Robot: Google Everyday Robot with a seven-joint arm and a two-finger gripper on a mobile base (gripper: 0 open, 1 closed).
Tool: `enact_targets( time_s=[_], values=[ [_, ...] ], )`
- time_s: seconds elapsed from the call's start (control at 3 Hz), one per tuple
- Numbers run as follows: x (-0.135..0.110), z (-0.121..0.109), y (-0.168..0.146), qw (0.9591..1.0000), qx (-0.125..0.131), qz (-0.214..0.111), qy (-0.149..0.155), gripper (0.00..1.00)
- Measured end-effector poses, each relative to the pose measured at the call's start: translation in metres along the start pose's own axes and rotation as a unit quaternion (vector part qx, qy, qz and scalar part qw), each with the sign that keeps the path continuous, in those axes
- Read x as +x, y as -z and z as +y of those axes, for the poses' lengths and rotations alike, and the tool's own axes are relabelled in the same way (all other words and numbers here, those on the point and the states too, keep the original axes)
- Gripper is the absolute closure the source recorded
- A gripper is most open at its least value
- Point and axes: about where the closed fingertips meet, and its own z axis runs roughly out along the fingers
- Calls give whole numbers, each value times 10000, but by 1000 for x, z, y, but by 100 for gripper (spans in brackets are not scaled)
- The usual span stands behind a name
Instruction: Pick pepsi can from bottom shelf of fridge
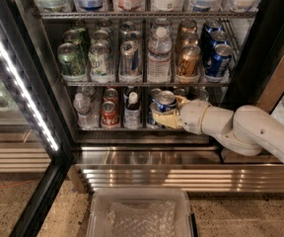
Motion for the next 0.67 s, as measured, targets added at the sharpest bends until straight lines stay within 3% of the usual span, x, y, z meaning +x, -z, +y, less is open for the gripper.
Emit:
enact_targets(
  time_s=[0.67],
  values=[
    [-67,50,46,9998,-64,-175,55,100]
  ],
)
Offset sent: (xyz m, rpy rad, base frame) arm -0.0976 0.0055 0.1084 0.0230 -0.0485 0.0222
